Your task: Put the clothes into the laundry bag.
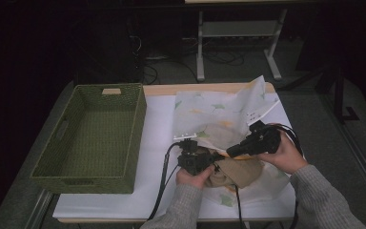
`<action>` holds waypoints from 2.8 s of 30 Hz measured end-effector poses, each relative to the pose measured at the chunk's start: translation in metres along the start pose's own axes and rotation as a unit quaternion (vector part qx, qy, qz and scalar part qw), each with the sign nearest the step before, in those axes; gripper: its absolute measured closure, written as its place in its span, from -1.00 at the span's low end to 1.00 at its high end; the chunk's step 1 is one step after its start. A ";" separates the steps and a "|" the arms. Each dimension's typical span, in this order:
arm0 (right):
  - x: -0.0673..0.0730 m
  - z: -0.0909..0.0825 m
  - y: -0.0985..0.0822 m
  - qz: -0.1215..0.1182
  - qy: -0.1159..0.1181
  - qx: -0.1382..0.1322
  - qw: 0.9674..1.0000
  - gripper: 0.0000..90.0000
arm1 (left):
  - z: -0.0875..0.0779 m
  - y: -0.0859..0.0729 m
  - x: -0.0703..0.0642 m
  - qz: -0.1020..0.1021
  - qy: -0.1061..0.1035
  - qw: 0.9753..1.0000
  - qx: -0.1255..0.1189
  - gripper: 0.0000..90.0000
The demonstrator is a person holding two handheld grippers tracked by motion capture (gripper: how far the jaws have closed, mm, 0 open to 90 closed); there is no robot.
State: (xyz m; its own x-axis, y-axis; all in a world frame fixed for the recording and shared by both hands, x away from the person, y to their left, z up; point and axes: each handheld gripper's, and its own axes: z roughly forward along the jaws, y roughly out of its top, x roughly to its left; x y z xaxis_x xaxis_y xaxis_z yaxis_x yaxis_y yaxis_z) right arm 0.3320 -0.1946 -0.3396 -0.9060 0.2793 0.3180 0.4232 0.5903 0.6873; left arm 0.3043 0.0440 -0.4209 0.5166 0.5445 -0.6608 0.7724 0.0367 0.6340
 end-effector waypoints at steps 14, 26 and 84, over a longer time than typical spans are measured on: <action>-0.006 0.031 -0.004 -0.007 -0.060 0.049 0.997 0.89 | -0.027 -0.016 -0.001 0.012 -0.010 0.995 0.098 -0.14; -0.007 0.024 -0.001 0.007 -0.034 0.022 0.999 0.94 | 0.004 -0.016 -0.005 0.024 -0.021 0.996 0.088 0.57; -0.005 -0.008 -0.013 0.017 -0.058 -0.006 0.998 0.62 | 0.001 -0.012 0.009 0.031 0.010 0.999 0.014 0.33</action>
State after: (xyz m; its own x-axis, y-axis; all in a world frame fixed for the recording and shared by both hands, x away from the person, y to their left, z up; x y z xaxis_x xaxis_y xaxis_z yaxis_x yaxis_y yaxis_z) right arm 0.3310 -0.2102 -0.3449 -0.8846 0.3848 0.2634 0.4523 0.5708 0.6853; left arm 0.2997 0.0477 -0.4352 0.5572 0.5615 -0.6117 0.7488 -0.0213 0.6625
